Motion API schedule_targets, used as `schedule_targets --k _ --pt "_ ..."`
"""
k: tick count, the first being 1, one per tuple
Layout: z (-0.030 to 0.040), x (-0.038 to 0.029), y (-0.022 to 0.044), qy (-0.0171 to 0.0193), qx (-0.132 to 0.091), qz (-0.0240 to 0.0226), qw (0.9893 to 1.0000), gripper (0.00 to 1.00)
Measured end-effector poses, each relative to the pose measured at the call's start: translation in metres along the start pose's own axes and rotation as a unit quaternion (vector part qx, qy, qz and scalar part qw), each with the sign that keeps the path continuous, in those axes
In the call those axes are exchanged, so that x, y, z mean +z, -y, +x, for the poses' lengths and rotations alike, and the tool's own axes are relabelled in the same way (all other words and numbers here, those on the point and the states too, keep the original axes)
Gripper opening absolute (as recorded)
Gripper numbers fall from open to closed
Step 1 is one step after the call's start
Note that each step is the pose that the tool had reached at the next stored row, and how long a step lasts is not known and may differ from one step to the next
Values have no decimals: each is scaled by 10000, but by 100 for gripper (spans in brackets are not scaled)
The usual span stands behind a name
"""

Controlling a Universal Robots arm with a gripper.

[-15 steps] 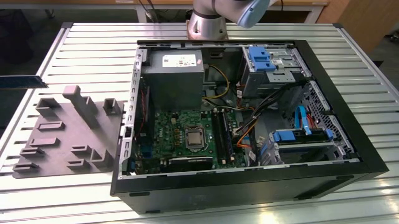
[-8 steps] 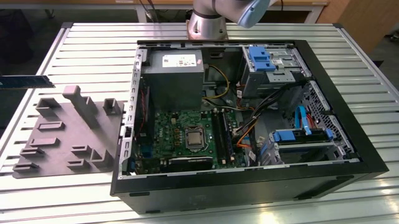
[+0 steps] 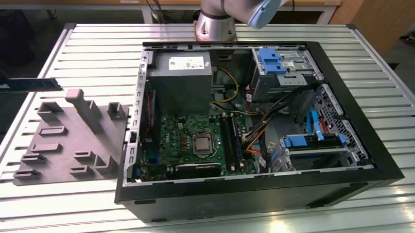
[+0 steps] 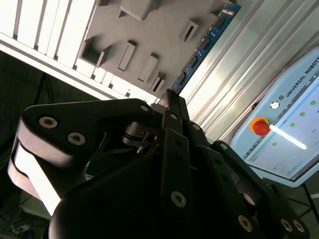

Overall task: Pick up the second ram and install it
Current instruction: 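Pick up the second ram and move it above second insertion slot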

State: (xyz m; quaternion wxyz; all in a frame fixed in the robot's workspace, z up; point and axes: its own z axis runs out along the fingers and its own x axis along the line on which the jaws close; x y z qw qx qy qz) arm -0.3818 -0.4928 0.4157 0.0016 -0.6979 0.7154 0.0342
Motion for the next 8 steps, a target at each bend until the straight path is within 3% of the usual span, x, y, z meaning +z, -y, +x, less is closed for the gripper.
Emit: schedule_targets --k 8 --pt "-2 -4 95 0 0 0 10000 11"
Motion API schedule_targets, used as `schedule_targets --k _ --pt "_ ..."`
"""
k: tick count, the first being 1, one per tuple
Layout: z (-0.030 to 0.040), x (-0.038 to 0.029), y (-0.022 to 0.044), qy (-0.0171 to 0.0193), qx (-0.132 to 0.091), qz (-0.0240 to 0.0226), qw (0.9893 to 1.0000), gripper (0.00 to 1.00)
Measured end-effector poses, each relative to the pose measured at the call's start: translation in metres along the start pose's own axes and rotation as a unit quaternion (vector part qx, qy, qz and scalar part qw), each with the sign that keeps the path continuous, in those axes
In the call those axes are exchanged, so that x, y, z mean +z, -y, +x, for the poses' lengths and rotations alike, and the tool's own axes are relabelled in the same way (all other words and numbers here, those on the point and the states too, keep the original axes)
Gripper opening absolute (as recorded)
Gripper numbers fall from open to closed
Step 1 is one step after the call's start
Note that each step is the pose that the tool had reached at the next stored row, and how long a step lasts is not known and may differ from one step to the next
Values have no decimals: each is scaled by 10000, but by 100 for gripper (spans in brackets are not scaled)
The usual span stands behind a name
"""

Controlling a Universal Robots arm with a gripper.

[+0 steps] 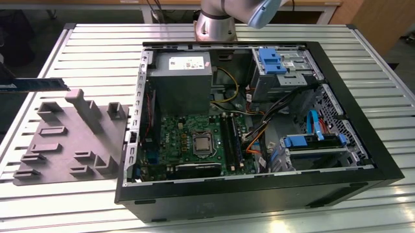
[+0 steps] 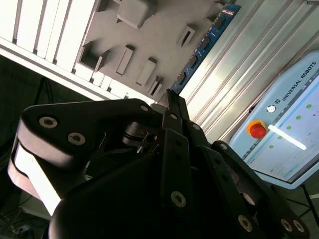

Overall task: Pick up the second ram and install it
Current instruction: 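Pick up the second ram and move it above second insertion slot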

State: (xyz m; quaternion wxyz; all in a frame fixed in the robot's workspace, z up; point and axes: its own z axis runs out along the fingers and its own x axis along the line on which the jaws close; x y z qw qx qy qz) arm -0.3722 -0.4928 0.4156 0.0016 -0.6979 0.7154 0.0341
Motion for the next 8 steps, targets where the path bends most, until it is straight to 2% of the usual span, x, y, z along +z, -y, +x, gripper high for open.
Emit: schedule_targets --k 8 --pt "-3 -5 111 0 0 0 10000 11"
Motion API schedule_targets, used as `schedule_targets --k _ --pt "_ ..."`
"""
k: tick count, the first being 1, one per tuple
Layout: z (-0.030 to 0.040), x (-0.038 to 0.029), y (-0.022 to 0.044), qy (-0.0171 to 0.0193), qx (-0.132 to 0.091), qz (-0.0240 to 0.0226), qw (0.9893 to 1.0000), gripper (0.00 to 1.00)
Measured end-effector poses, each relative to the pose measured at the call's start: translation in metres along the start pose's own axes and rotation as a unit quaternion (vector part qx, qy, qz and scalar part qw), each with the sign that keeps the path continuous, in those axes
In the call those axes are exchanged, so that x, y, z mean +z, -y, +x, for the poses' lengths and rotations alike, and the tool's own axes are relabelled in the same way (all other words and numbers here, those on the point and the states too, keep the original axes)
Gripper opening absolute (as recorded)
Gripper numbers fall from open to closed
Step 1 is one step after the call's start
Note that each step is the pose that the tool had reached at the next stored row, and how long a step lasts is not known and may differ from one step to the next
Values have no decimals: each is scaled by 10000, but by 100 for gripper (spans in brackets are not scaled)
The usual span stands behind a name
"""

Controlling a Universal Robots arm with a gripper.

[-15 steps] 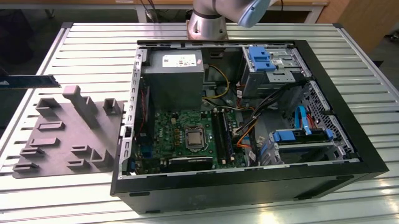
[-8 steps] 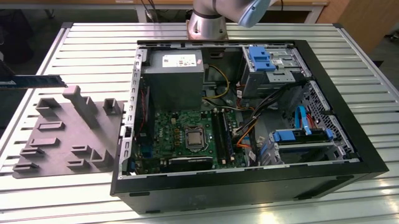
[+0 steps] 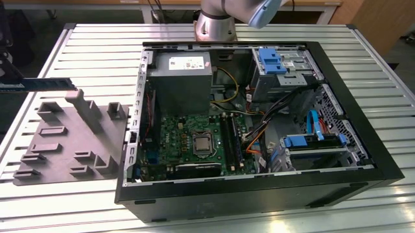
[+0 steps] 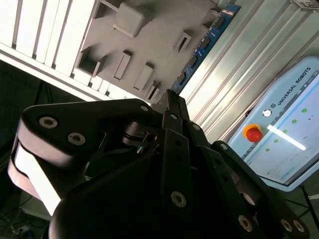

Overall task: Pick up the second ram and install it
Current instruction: 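Pick up the second ram and move it above second insertion slot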

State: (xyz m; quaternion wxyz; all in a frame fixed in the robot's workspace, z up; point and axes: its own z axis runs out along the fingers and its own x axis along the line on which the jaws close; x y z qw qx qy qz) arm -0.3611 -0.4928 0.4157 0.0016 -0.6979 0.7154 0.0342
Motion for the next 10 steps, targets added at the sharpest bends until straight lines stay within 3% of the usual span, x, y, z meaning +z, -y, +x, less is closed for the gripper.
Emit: schedule_targets --k 10 --pt "-4 -6 144 0 0 0 10000 11"
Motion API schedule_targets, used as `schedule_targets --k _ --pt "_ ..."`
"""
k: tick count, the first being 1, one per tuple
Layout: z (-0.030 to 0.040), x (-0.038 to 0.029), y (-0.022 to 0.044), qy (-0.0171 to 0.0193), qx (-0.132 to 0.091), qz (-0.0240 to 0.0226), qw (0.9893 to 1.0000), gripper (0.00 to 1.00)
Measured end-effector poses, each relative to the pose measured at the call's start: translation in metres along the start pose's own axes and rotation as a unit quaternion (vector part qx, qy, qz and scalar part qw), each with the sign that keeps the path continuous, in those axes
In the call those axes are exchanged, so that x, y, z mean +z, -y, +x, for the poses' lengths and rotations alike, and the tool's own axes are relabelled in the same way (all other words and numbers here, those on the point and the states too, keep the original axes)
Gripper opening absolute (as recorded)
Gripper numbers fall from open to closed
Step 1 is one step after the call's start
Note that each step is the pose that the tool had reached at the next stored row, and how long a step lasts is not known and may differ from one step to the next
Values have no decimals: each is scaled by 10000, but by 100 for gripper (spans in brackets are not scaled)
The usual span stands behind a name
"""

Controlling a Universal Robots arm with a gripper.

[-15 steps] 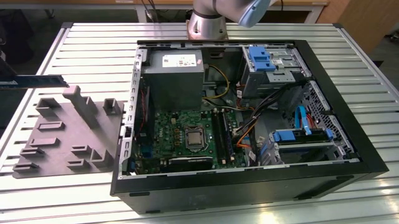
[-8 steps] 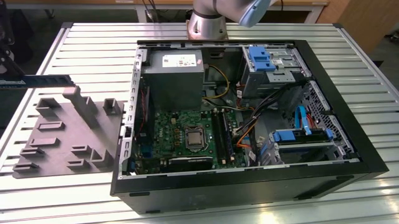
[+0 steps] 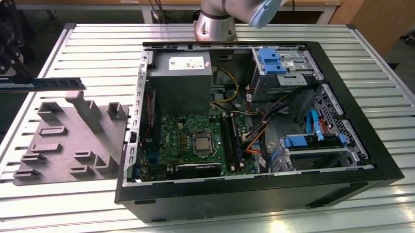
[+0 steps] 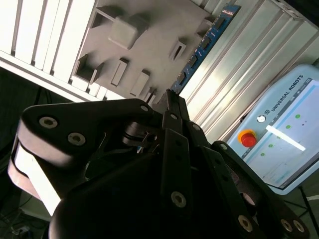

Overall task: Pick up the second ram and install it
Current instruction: 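Pick up the second ram and move it above second insertion slot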

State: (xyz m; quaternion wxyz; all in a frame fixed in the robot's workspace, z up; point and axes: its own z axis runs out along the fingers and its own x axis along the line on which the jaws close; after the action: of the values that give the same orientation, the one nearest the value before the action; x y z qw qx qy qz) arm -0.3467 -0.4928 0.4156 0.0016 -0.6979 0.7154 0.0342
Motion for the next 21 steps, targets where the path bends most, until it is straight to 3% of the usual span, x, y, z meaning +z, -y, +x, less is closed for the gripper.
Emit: schedule_targets --k 21 --pt "-8 -14 314 0 0 0 10000 11"
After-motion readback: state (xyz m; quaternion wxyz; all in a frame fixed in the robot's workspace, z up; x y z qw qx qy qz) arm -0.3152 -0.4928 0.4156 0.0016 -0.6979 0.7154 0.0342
